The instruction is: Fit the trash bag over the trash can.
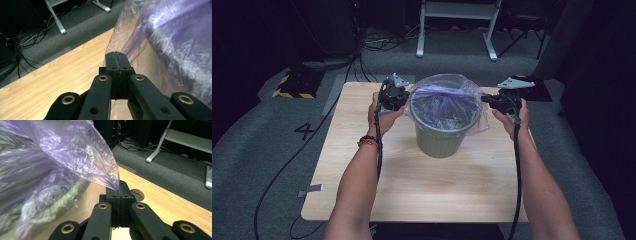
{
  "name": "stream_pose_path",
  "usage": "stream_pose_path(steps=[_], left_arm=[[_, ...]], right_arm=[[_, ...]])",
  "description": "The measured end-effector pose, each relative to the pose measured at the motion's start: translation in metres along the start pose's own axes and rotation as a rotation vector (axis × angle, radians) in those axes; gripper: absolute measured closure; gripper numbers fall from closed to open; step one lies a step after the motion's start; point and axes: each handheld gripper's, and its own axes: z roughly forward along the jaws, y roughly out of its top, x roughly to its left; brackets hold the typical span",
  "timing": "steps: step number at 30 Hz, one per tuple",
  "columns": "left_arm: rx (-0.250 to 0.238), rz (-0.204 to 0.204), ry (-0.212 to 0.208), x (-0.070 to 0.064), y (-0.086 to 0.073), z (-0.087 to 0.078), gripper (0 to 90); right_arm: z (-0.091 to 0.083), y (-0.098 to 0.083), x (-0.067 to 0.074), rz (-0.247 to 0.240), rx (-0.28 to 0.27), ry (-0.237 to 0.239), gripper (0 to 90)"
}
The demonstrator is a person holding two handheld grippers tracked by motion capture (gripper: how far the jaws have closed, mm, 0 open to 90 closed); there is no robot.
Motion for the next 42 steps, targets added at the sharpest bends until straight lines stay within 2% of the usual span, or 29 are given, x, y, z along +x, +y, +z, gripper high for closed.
stream_pose_path(steps=[3,6,9,10,12,14,17,18,20,23,25,26,27,28,29,30,31,33,34,37,38,40,42], left_arm=[[0.021,-0.013,-0.019,0.000,-0.004,0.006,90.0],[0.015,-0.036,-0.050,0.002,-0.008,0.008,90.0],[0.019,-0.066,-0.101,0.005,-0.013,0.009,89.9],[0.020,-0.082,-0.108,0.006,-0.014,0.009,89.4],[0.025,-0.099,-0.091,0.009,-0.017,0.010,85.8],[0.009,-0.133,-0.089,0.014,-0.020,0.009,82.0],[-0.005,-0.125,-0.108,0.018,-0.024,0.006,87.4],[-0.011,-0.123,-0.126,0.018,-0.026,0.006,89.3],[-0.017,-0.122,-0.138,0.017,-0.028,0.006,89.9],[-0.015,-0.124,-0.154,0.017,-0.030,0.008,89.9],[-0.015,-0.138,-0.142,0.017,-0.030,0.009,89.9],[-0.006,-0.145,-0.113,0.017,-0.027,0.010,88.5],[-0.003,-0.160,-0.065,0.017,-0.024,0.010,80.2],[-0.025,-0.181,-0.074,0.020,-0.021,0.008,71.5],[-0.056,-0.198,-0.103,0.023,-0.019,0.006,71.2],[-0.071,-0.201,-0.111,0.024,-0.016,0.004,68.8],[-0.070,-0.185,-0.117,0.025,-0.013,0.003,66.5],[-0.054,-0.150,-0.124,0.025,-0.012,0.004,68.7],[-0.050,-0.154,-0.130,0.025,-0.012,0.005,75.9],[-0.046,-0.151,-0.173,0.023,-0.016,0.010,85.9],[-0.040,-0.149,-0.200,0.022,-0.018,0.012,89.0],[-0.039,-0.132,-0.208,0.018,-0.020,0.013,90.0],[-0.025,-0.137,-0.222,0.017,-0.023,0.017,90.0]], right_arm=[[0.011,-0.003,0.002,0.007,0.026,0.001,89.8],[0.019,-0.007,0.005,0.011,0.038,0.016,90.0],[0.023,-0.010,0.004,0.029,0.040,0.035,90.0],[0.025,-0.011,0.004,0.050,0.036,0.052,90.0],[0.030,-0.015,-0.001,0.118,0.038,0.106,90.0],[0.038,-0.021,-0.006,0.137,0.084,0.092,90.0],[0.046,-0.033,-0.012,0.201,0.085,0.125,90.0],[0.046,-0.035,-0.013,0.209,0.084,0.134,90.0],[0.046,-0.039,-0.013,0.222,0.075,0.143,90.0],[0.046,-0.039,-0.009,0.201,0.083,0.140,90.0],[0.049,-0.039,-0.006,0.192,0.095,0.142,90.0],[0.051,-0.038,-0.006,0.180,0.105,0.128,90.0],[0.054,-0.036,-0.006,0.172,0.125,0.109,89.7],[0.057,-0.033,-0.007,0.159,0.149,0.072,89.5],[0.058,-0.030,-0.008,0.167,0.147,0.064,89.6],[0.057,-0.027,-0.008,0.188,0.126,0.072,89.6],[0.058,-0.025,-0.008,0.197,0.112,0.079,89.6],[0.063,-0.026,-0.006,0.194,0.135,0.090,89.6],[0.067,-0.029,-0.006,0.195,0.156,0.085,89.6],[0.074,-0.037,-0.005,0.227,0.163,0.102,89.2],[0.076,-0.040,-0.003,0.230,0.173,0.105,89.1],[0.079,-0.044,0.001,0.218,0.189,0.118,89.1],[0.079,-0.048,0.001,0.238,0.182,0.133,89.1]])
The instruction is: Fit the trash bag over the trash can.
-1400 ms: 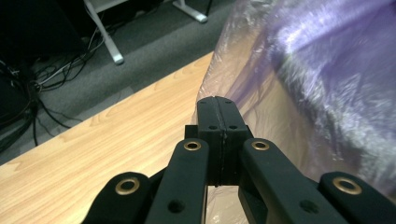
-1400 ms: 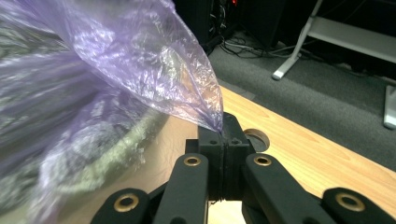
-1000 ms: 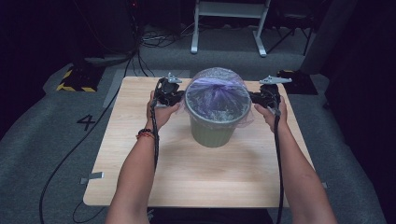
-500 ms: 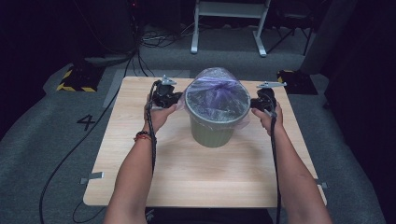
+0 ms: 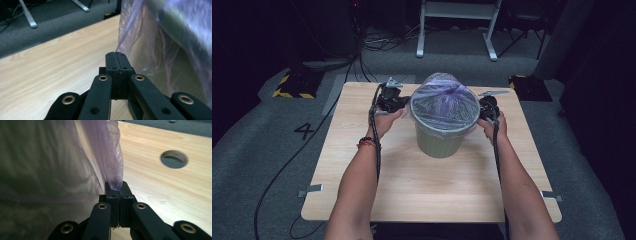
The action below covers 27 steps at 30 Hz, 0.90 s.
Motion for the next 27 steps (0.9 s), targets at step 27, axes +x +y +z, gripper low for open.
stream_pose_path(steps=[27], left_arm=[[0.050,0.128,0.000,-0.028,-0.065,-0.021,85.8]], right_arm=[[-0.017,-0.070,-0.010,-0.094,0.040,-0.025,76.1]])
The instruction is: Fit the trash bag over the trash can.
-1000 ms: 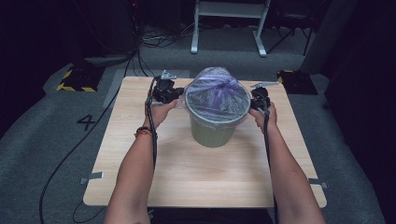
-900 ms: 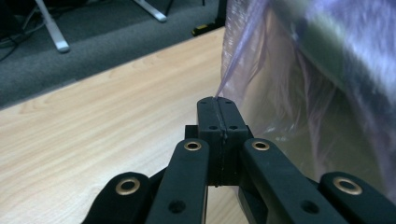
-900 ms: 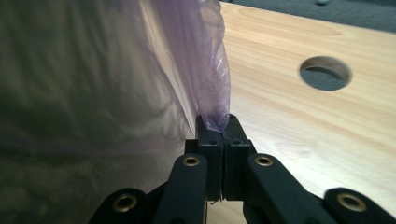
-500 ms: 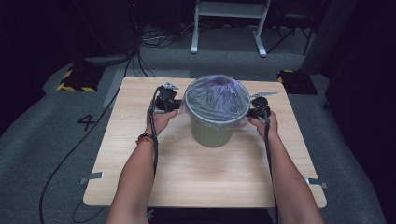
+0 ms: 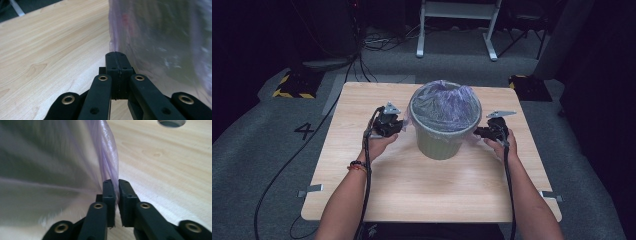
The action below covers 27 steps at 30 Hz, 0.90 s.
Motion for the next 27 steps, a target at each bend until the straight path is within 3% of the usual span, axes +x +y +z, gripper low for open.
stream_pose_path(steps=[2,4,7,9,11,13,15,18,20,22,24,27], left_arm=[[-0.010,0.039,0.017,-0.006,-0.001,-0.007,76.0],[-0.020,0.073,0.040,-0.011,-0.002,-0.015,65.0],[-0.062,0.073,0.049,-0.016,-0.003,-0.028,43.5],[-0.089,0.077,0.032,-0.019,-0.003,-0.036,35.5],[-0.103,0.102,0.002,-0.022,-0.001,-0.041,31.8],[-0.090,0.119,-0.033,-0.026,0.002,-0.041,27.9],[-0.070,0.153,-0.051,-0.033,0.003,-0.040,25.3],[-0.052,0.189,-0.047,-0.043,0.003,-0.037,26.6],[-0.074,0.213,0.009,-0.048,0.002,-0.038,36.8],[-0.083,0.210,0.019,-0.050,0.001,-0.036,51.4],[-0.062,0.207,0.046,-0.052,0.000,-0.033,58.7],[-0.075,0.207,0.058,-0.052,-0.001,-0.032,67.8]], right_arm=[[-0.003,0.000,0.000,0.006,-0.008,-0.032,60.7],[-0.011,0.002,0.000,0.019,-0.039,-0.048,51.9],[-0.028,0.003,0.005,-0.018,-0.075,-0.097,41.1],[-0.041,0.003,0.008,-0.058,-0.095,-0.112,37.5],[-0.053,0.004,0.009,-0.066,-0.129,-0.101,34.1],[-0.066,0.005,0.012,-0.076,-0.168,-0.088,30.8],[-0.076,0.007,0.020,-0.124,-0.195,-0.052,28.3],[-0.082,0.006,0.039,-0.216,-0.204,-0.009,27.0],[-0.083,0.002,0.052,-0.258,-0.205,0.022,22.5],[-0.083,-0.005,0.062,-0.272,-0.235,0.050,22.0],[-0.077,-0.009,0.072,-0.291,-0.237,0.041,20.6],[-0.070,-0.014,0.083,-0.309,-0.233,0.027,21.5]])
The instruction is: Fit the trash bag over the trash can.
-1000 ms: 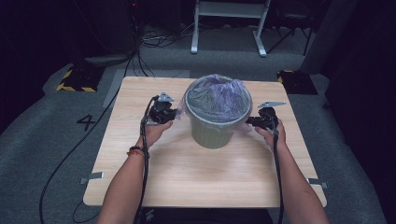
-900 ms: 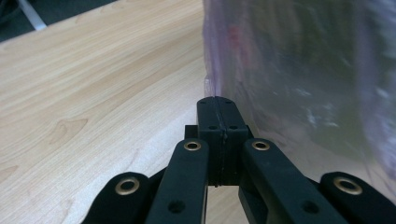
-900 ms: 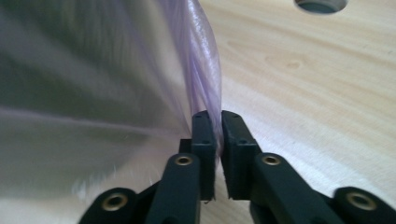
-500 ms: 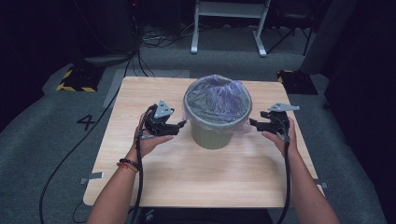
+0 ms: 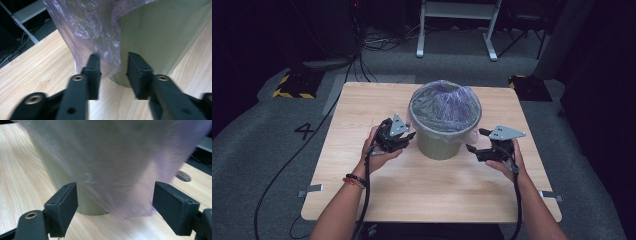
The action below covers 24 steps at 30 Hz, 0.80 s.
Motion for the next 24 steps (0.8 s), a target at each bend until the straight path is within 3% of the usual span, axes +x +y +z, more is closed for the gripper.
stream_pose_path(steps=[2,5,8,10,17,20,24], left_arm=[[-0.021,-0.003,-0.002,0.001,0.000,0.001,76.6],[-0.038,-0.016,-0.009,0.004,0.001,0.003,86.7],[-0.042,-0.026,-0.011,0.006,0.002,0.004,90.0],[-0.035,-0.025,-0.014,0.006,0.001,0.005,90.0],[-0.009,-0.019,-0.027,0.003,-0.009,0.005,90.0],[0.008,-0.008,-0.035,0.000,-0.013,0.005,90.0],[0.027,-0.002,-0.038,-0.003,-0.019,0.007,90.0]], right_arm=[[0.002,0.000,0.005,-0.009,-0.017,-0.009,30.5],[0.005,0.000,0.011,-0.050,0.000,-0.068,59.0],[0.006,0.000,0.015,-0.073,-0.016,-0.061,81.0],[0.006,0.000,0.018,-0.094,-0.020,-0.064,90.0],[0.006,-0.012,0.017,-0.069,0.019,0.009,90.0],[0.007,-0.019,0.016,-0.068,0.057,0.024,90.0],[0.012,-0.030,0.009,-0.033,0.097,0.045,90.0]])
